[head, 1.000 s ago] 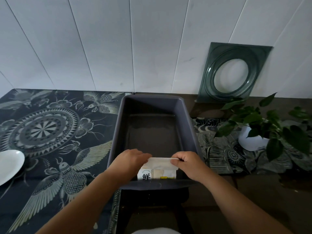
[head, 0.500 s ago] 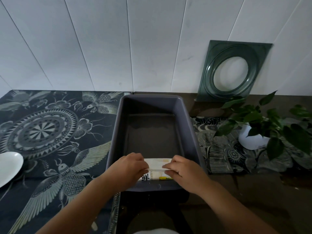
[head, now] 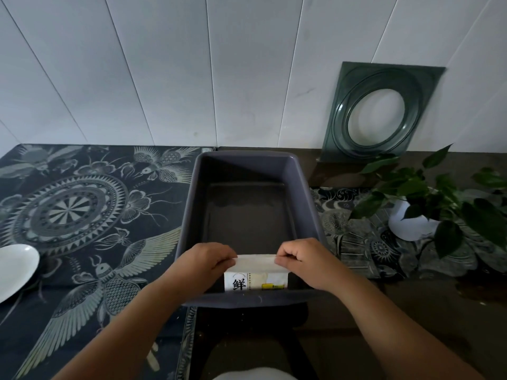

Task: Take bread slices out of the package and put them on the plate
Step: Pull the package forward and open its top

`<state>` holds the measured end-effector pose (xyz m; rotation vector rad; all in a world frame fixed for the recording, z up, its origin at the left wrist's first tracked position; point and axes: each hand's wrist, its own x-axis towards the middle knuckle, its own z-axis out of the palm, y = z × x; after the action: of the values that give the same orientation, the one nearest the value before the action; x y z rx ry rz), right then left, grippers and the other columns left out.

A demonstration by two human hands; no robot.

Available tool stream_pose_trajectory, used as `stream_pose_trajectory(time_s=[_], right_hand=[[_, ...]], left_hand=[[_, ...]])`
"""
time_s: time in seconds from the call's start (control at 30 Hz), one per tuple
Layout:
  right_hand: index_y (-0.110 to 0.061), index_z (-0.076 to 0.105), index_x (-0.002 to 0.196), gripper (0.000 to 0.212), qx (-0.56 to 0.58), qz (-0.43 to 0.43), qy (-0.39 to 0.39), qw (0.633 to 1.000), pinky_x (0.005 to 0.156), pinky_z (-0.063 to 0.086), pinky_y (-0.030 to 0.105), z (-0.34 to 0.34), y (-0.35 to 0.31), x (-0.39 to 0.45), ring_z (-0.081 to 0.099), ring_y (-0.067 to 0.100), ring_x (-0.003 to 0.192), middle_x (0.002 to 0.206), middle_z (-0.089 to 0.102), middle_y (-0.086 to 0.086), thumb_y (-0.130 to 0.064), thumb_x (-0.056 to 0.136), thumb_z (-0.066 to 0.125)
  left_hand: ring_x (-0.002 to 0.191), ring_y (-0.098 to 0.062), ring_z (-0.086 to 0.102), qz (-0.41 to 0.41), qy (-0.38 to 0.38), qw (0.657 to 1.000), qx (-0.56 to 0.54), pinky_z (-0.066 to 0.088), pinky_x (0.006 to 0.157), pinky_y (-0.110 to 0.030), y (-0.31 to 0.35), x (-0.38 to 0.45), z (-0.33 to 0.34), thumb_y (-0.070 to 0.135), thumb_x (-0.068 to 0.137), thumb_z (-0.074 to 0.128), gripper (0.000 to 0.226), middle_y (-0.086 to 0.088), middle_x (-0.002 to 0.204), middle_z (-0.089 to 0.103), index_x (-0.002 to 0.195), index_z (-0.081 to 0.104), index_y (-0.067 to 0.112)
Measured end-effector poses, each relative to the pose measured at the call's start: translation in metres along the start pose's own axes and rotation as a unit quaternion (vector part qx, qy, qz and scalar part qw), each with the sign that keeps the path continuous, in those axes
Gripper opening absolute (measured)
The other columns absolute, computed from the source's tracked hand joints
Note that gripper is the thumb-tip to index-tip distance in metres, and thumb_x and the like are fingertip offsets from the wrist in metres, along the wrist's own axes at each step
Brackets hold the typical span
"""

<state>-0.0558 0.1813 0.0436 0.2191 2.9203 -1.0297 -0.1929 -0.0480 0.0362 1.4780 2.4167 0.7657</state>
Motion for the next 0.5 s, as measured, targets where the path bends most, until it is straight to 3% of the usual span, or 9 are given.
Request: stream_pose_trajectory(time_s=[0.07,0.17,0.37,0.5], right_hand=[[-0.033,0.065,0.077,0.017,0.014,0.005,0.009,1.0,0.057,0.049,0.029,0.003,-0.001,0.002,0.062,0.007,0.064,0.07,0.068,-0.008,-0.035,0.093,0.06],[-0.027,0.07,0.083,0.014,0.051,0.028,0.021,0.998,0.056,0.047,0.028,0.006,-0.001,0.005,0.062,0.011,0.064,0.071,0.069,-0.005,-0.033,0.093,0.062],[-0.026,0.072,0.077,0.016,0.086,0.044,0.014,0.995,0.053,0.041,0.018,0.01,0.004,0.002,0.058,0.002,0.058,0.067,0.068,-0.008,-0.03,0.091,0.065],[-0.027,0.073,0.075,0.017,0.084,0.068,0.049,0.993,0.059,0.05,0.025,0.006,0.004,0.005,0.064,0.005,0.064,0.069,0.071,-0.009,-0.031,0.09,0.066]], left_hand=[[0.094,-0.02,0.062,0.032,0.054,0.996,0.065,0.052,0.078,-0.039,0.003,-0.001,0.006,0.013,0.088,0.066,0.023,-0.001,0.102,0.07,0.111,0.066,0.018],[0.104,-0.021,0.057,0.091,0.073,0.979,0.167,0.047,0.078,-0.04,0.011,0.0,0.019,0.015,0.079,0.073,0.04,0.0,0.113,0.064,0.115,0.06,0.025],[0.105,-0.022,0.058,0.087,0.082,0.98,0.158,0.04,0.081,-0.04,0.011,0.004,0.033,0.03,0.081,0.073,0.019,0.002,0.111,0.063,0.095,0.06,0.029],[0.133,-0.031,0.033,0.11,0.051,0.971,0.208,0.029,0.094,-0.05,0.015,-0.002,0.04,0.034,0.076,0.073,0.021,-0.007,0.138,0.044,0.085,0.054,0.035]])
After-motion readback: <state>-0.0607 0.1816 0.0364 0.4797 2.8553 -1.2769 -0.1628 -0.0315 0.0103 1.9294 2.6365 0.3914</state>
